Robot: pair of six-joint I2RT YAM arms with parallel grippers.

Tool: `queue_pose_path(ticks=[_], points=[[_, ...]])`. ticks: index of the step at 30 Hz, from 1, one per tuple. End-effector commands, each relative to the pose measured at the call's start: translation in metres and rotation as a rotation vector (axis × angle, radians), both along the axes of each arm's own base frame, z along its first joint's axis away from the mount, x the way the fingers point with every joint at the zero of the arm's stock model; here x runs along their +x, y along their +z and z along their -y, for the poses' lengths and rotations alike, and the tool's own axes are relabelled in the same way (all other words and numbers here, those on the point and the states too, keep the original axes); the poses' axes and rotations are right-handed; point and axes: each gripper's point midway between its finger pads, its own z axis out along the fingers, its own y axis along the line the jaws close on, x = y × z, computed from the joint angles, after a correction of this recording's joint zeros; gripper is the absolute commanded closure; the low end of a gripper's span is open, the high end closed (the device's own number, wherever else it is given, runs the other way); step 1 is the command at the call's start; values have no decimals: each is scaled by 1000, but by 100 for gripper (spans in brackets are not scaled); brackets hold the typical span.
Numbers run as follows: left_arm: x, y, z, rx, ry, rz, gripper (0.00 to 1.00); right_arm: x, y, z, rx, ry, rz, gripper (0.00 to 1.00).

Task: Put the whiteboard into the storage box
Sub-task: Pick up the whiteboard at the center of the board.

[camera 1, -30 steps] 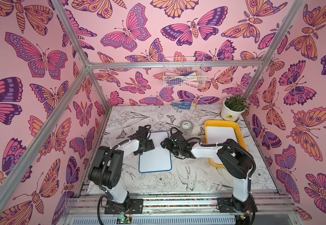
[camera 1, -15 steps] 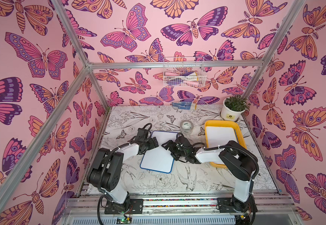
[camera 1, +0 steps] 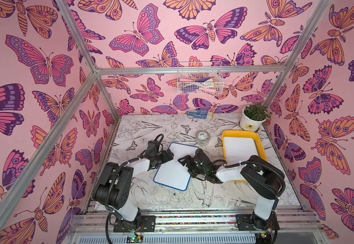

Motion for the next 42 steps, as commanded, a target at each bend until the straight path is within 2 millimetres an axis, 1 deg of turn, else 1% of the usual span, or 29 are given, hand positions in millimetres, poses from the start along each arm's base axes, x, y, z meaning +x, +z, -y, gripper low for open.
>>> queue_pose_path(ticks=[1, 5, 13, 18, 26, 31, 35, 40, 42], points=[[-77, -47, 7, -61, -30, -345, 6, 14, 23, 8, 37, -93, 93, 11], [-80, -47, 4, -58, -19, -346, 6, 15, 41, 12, 55, -117, 166, 12], [-87, -51, 1, -51, -9, -354, 6, 17, 66, 12, 152, -169, 269, 15], [-90, -52, 0, -50, -12, -358, 6, 13, 72, 9, 174, -170, 287, 18], [-89, -51, 1, -60, -10, -347, 7, 8, 83, 6, 203, -172, 294, 25], [-89, -51, 2, -66, -16, -347, 7, 6, 94, 2, 217, -162, 313, 33], [-89, -51, 2, -68, -16, -345, 7, 4, 93, 1, 202, -155, 305, 37], [-91, -51, 2, -72, -16, -343, 7, 1, 89, 3, 195, -167, 303, 51], [-91, -51, 2, -73, -15, -340, 7, 0, 90, 4, 189, -170, 309, 55]])
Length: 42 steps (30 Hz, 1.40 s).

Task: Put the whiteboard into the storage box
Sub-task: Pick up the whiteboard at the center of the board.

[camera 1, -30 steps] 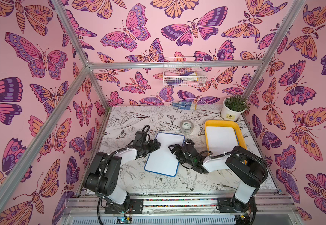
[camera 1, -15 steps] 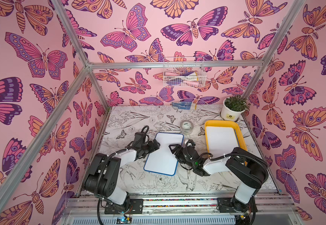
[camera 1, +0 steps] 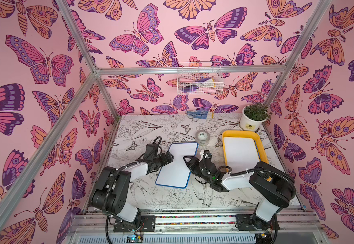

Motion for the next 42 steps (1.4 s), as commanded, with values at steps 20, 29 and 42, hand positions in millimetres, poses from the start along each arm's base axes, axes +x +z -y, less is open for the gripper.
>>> queue_pose_path(ticks=[20, 29, 42], points=[[-71, -35, 1, -36, -22, -292, 8, 0, 32, -9, 17, 3, 83, 84], [-68, -23, -2, -32, -6, -262, 8, -3, 31, -5, -54, 9, 84, 93], [-64, 17, -18, 34, 34, -162, 9, -5, 61, -3, -112, 37, 129, 100]])
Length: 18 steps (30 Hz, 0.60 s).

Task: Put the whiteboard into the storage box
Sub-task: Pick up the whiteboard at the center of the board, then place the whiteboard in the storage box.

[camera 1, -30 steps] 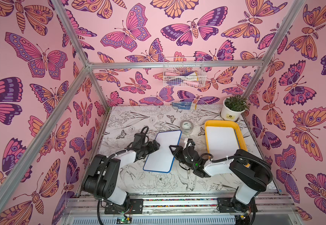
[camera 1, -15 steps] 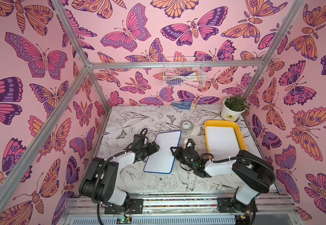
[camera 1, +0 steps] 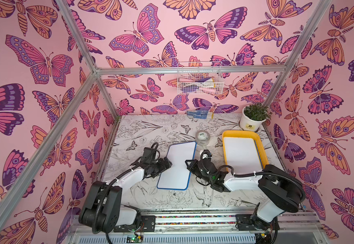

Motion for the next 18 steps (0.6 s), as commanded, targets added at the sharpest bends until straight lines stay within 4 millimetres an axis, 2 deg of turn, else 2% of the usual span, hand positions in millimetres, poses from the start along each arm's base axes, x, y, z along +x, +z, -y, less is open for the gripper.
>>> queue_pose_path(ticks=[1, 2, 6, 11, 14, 18], points=[[-12, 3, -7, 44, 10, -26, 9, 6, 60, -7, 48, 6, 103, 100], [-11, 12, -9, 48, 15, 0, 9, 5, 66, -6, 18, 18, 112, 100], [-11, 25, -12, 81, 19, 40, 10, 1, 90, 3, -74, 39, 155, 100], [-11, 39, -6, 124, -8, 74, 11, 0, 125, 29, -199, 71, 216, 100], [-11, 43, 3, 143, -33, 88, 12, 3, 145, 55, -249, 90, 232, 100], [-10, 49, 19, 175, -78, 109, 12, 11, 164, 108, -274, 82, 233, 100]])
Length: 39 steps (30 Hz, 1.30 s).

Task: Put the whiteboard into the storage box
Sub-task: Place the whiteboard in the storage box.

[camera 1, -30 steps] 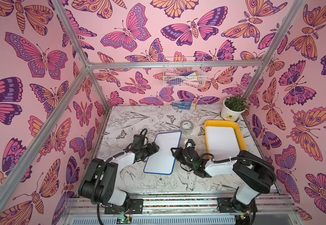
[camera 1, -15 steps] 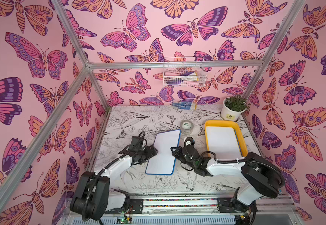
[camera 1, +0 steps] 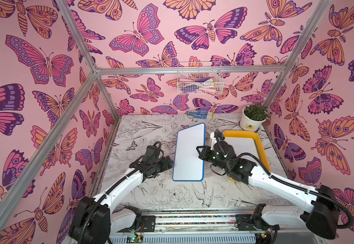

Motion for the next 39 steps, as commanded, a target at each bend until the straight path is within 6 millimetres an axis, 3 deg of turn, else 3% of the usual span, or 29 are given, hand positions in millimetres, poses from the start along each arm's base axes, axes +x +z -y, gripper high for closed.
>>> queue_pose_path(ticks=[1, 5, 9, 15, 19, 27, 33, 39], points=[[0, 3, 8, 70, -31, 10, 12, 1, 31, 42, -53, 15, 47, 100], [4, 6, 33, 122, -107, 27, 12, 4, 52, 96, -80, -23, 73, 100], [10, 25, 71, 193, -241, 92, 12, 5, 72, 139, -157, -66, 103, 100], [11, 72, 141, 311, -564, 264, 10, 10, 78, 181, -269, -117, 89, 100], [8, 95, 171, 342, -716, 366, 6, 18, 75, 198, -272, -127, 80, 100], [-30, 99, 199, 244, -978, 487, 4, 31, 72, 226, -246, -120, 49, 100], [-54, 110, 204, 172, -1089, 563, 3, 35, 65, 236, -271, -65, 10, 100], [-68, 106, 200, 143, -1129, 564, 2, 42, 48, 242, -333, -25, -39, 100]])
